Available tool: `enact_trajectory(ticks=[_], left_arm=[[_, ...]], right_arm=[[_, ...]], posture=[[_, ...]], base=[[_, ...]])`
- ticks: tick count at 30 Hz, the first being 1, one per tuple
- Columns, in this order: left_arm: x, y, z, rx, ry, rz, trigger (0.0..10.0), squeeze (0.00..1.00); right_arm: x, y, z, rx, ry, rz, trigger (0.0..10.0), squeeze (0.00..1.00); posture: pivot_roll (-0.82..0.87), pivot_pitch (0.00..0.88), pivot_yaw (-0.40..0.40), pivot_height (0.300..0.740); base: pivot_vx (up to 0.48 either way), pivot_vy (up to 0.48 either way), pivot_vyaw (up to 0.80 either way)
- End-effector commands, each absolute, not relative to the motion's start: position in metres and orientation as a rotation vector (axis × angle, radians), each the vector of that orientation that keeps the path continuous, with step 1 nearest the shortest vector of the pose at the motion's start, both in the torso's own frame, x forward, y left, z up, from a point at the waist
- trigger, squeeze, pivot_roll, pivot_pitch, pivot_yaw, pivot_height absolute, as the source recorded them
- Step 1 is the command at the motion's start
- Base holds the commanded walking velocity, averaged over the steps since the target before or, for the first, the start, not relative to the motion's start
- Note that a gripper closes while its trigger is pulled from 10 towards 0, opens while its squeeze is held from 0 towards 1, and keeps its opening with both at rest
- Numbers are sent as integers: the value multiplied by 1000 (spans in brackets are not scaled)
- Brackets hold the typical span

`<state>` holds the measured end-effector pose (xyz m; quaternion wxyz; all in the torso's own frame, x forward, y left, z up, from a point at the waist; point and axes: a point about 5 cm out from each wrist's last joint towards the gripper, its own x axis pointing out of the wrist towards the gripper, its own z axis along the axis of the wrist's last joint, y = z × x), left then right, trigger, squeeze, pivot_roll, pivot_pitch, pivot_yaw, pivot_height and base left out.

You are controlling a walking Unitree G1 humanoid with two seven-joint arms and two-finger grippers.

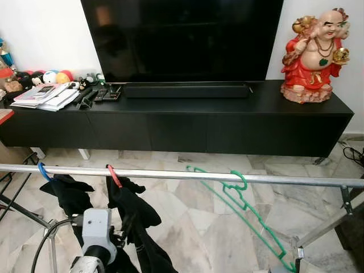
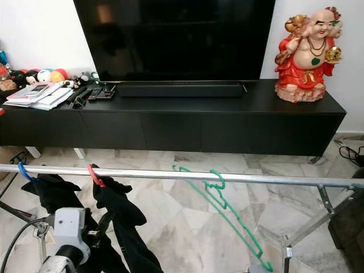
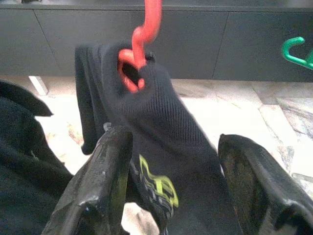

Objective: Hang hanger

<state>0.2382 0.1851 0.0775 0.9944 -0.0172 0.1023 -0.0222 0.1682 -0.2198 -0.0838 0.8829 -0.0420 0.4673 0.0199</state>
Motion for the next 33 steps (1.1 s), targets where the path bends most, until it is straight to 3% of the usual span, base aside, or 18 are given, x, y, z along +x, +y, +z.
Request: enact_trajectory(ticks=[1,5,12,22,33], left_arm=[[244,185,76,-4,257,-49,10000,0],[249,181,75,49,305,-88,10000,0],[260,188,77,84,354,11,10000,0],[272,189,72,73,425,132,10000,0],[278,184,68,34,451,131,10000,0]], right_arm=[[168,-218,-84,-95,979,56,10000,0],[168,-217,-84,-101,979,64,10000,0],[168,-216,-85,-106,980,74,10000,0],[169,-215,-84,-117,980,90,10000,0],[169,-215,-84,-137,983,115,10000,0]], posture=[[68,35,45,740],[67,38,47,740],[70,44,48,740],[63,46,50,740],[60,43,47,740]], base=[[0,0,0],[0,0,0],[0,0,0],[0,0,0],[0,0,0]])
